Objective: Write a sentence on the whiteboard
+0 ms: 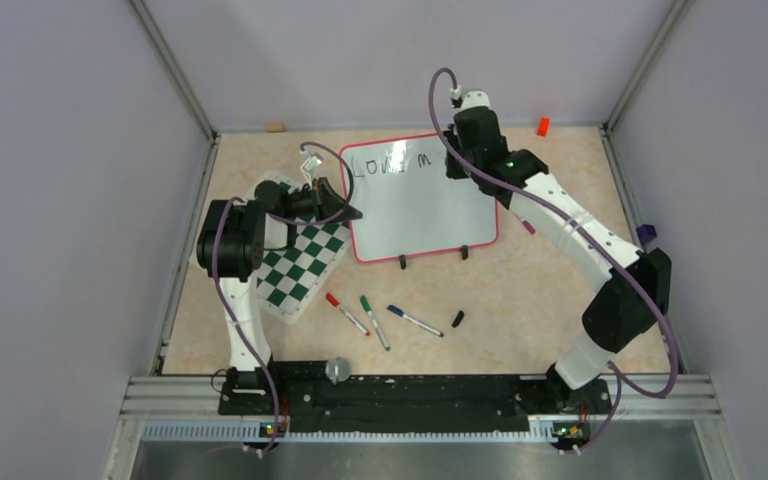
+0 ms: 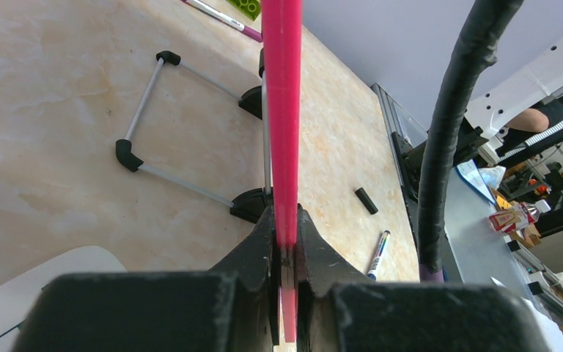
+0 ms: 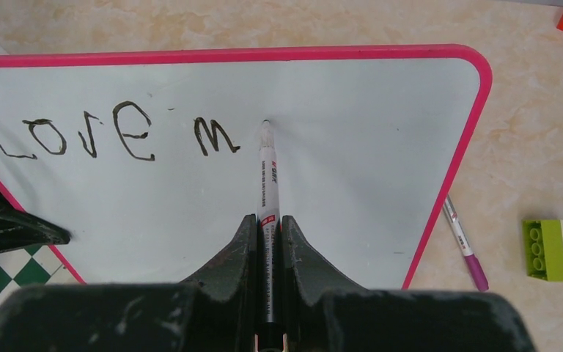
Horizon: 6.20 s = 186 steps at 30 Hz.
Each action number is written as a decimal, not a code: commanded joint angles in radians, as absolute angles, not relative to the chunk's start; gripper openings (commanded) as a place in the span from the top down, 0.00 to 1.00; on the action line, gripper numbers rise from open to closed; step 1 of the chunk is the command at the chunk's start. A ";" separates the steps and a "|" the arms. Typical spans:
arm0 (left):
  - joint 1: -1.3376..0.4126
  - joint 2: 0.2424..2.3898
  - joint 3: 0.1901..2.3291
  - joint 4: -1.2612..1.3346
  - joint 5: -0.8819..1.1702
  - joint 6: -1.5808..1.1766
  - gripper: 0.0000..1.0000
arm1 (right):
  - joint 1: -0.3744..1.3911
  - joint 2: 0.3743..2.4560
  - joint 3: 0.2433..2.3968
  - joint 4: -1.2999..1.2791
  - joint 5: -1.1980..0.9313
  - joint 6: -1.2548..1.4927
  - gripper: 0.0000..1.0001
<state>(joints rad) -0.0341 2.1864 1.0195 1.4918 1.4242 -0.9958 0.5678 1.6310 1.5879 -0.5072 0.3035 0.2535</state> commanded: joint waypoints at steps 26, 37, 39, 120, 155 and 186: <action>-0.038 2.170 1.020 1.620 1.448 -0.937 1.00 | 0.554 1.647 1.601 -0.513 0.211 0.263 1.00; -0.039 2.172 1.022 1.619 1.449 -0.939 1.00 | 0.553 1.640 1.588 -0.536 0.274 0.263 1.00; -0.038 2.172 1.022 1.620 1.450 -0.939 1.00 | 0.552 1.648 1.606 -0.537 0.294 0.262 1.00; -0.039 2.173 1.022 1.620 1.450 -0.939 1.00 | 0.512 1.696 1.760 -0.520 0.275 0.234 1.00; -0.038 2.175 1.025 1.620 1.451 -0.940 1.00 | 0.511 1.588 1.595 -0.544 0.225 0.282 1.00; -0.039 2.173 1.024 1.620 1.451 -0.940 1.00 | 0.499 1.639 1.682 -0.523 0.271 0.242 1.00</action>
